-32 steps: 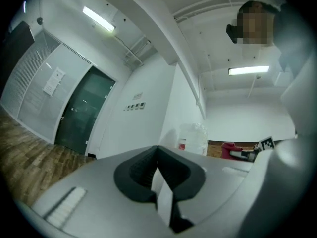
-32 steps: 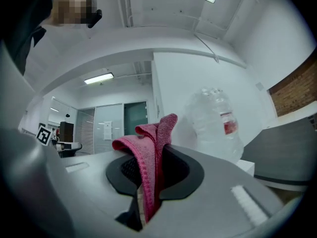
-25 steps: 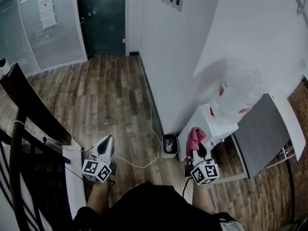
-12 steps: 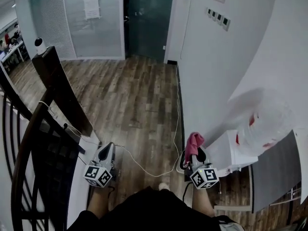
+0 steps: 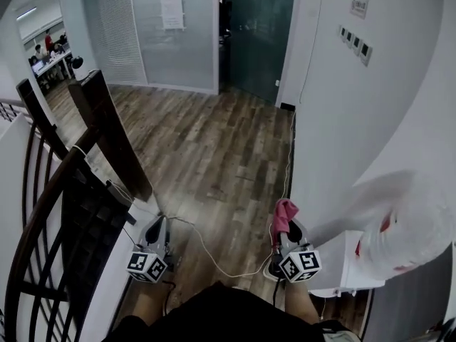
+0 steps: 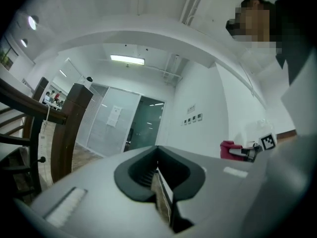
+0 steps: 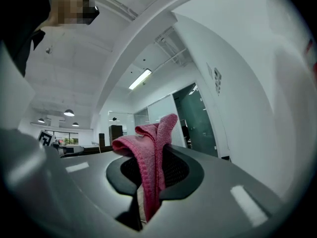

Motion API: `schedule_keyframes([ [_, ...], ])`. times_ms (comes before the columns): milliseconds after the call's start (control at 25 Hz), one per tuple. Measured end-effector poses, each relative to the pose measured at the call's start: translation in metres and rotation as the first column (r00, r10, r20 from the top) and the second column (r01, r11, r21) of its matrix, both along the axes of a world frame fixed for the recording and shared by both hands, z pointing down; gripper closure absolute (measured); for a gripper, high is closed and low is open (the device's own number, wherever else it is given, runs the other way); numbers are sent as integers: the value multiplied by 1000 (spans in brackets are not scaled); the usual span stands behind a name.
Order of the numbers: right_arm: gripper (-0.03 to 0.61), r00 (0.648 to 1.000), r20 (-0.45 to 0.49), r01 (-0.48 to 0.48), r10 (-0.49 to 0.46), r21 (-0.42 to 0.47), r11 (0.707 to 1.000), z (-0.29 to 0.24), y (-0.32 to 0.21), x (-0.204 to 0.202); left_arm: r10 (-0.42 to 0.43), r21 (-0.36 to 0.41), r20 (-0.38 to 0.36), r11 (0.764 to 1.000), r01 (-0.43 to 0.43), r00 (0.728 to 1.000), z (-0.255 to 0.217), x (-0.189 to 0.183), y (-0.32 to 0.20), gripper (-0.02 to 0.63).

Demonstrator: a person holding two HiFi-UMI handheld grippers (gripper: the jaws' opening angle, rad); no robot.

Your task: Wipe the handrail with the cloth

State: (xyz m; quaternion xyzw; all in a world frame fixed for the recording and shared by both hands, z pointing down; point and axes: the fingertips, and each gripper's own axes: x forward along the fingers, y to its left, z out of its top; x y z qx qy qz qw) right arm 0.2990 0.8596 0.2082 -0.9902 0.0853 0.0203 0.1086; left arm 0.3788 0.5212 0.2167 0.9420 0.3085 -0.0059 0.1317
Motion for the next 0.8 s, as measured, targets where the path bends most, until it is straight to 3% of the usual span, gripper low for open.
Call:
schedule_keyframes([
  [320, 528, 976, -11, 218, -218, 16, 976, 4, -15, 47, -200, 7, 11, 980, 200, 980, 5, -28, -16, 614],
  [800, 528, 861, -8, 508, -508, 59, 859, 11, -82, 81, -495, 59, 15, 868, 494, 869, -3, -104, -68, 614],
])
